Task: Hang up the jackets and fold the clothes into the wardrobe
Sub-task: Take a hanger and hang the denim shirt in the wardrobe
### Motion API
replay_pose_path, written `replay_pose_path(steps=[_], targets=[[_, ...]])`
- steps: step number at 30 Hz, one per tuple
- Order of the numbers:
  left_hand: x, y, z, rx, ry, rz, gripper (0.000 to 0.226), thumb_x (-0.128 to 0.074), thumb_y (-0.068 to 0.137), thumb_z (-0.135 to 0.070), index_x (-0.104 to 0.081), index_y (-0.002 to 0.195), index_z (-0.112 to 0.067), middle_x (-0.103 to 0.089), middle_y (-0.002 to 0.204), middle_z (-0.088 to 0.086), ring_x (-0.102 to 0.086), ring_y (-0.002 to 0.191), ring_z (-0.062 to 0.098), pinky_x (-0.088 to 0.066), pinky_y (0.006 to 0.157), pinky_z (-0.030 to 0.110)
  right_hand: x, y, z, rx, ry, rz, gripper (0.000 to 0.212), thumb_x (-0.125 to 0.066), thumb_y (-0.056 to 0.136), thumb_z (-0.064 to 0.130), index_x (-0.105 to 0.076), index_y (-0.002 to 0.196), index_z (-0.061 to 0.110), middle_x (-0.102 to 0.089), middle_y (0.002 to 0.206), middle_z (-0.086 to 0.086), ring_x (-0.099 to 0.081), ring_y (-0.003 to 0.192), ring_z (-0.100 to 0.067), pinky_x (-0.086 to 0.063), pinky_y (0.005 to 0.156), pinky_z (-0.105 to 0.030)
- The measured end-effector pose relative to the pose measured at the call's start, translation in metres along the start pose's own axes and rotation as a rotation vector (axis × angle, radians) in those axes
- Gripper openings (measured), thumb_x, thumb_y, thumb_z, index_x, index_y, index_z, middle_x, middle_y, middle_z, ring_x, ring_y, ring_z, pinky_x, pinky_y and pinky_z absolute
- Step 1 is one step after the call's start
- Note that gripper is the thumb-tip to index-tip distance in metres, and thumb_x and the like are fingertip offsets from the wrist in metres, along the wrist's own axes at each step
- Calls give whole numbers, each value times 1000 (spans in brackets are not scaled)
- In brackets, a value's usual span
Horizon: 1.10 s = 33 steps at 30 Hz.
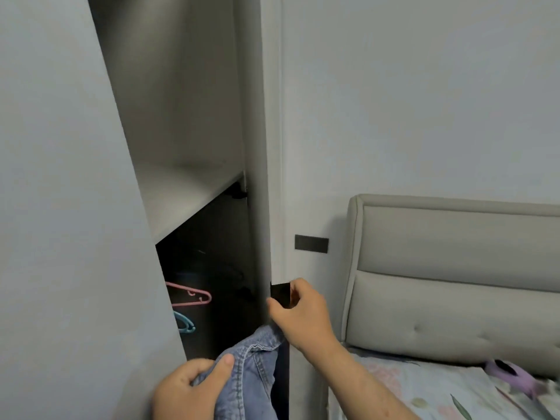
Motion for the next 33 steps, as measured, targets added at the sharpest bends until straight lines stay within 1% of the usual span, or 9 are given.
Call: replay_pose_path(steps=[7,13,16,21,22,24,28,31,33], targets=[[-20,5,-1,-35,8,14,20,-87,66,-28,-71,56,-21,-60,48,1,-52,45,5,-47,49,18,80,17,-35,-73,-14,-181,18,-78,74,32,-63,82,36,-67,77,23,-63,78,8,-45,62,-5],[-34,13,3,-16,49,35,18,-85,66,-39,-72,57,-31,-64,53,-5,-62,63,20,-48,58,25,111,31,-56,-125,2,-265,17,-77,79,28,-66,85,38,-69,79,25,-64,80,12,-45,65,-2],[-45,13,2,-20,27,61,18,-85,68,-38,-72,57,-29,-65,54,-4,-64,66,22,-50,65,27,124,39,-64,-137,6,-286,19,-75,82,27,-73,100,30,-70,84,25,-64,84,13,-46,69,-1],[-57,18,-9,-13,-60,66,21,-86,69,-31,-72,55,-23,-66,56,-3,-64,69,20,-44,50,8,138,50,-75,-157,9,-306,19,-71,86,24,-75,104,23,-70,81,29,-65,84,14,-45,68,1],[-59,19,-11,-12,-69,76,22,-86,69,-32,-72,55,-23,-66,56,-1,-65,70,22,-46,52,12,140,51,-78,-164,1,-310,18,-70,86,24,-76,104,23,-70,79,29,-65,83,15,-44,67,1],[-65,21,-13,-10,-92,100,24,-85,71,-30,-71,54,-21,-68,61,5,-64,71,26,-46,54,19,144,54,-84,-188,-16,-325,17,-69,87,25,-76,103,22,-69,79,27,-65,82,12,-47,70,-4],[-69,21,-16,-8,-121,129,24,-85,72,-27,-72,55,-15,-68,65,11,-60,66,25,-43,49,11,150,56,-96,-281,-2,-367,16,-68,86,26,-76,97,19,-74,84,12,-70,84,-8,-58,80,-32],[-66,23,-15,-6,-136,122,24,-85,72,-26,-72,55,-14,-68,64,9,-61,66,23,-39,45,4,151,56,-91,-297,-71,-355,20,-68,87,30,-74,102,19,-72,92,13,-69,95,-11,-52,76,-23],[-63,25,-13,5,-161,106,25,-85,72,-27,-72,54,-15,-68,60,7,-63,67,24,-38,43,5,153,47,-86,-333,-124,-405,33,-69,88,33,-68,116,15,-66,108,7,-63,106,-14,-48,84,-25]])
Point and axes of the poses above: each hand's wrist, its own y-axis towards the middle knuckle, its own x-axis out of the back of the hand, z = x × y, the point moved 8 cm from there along y, towards the middle knuckle
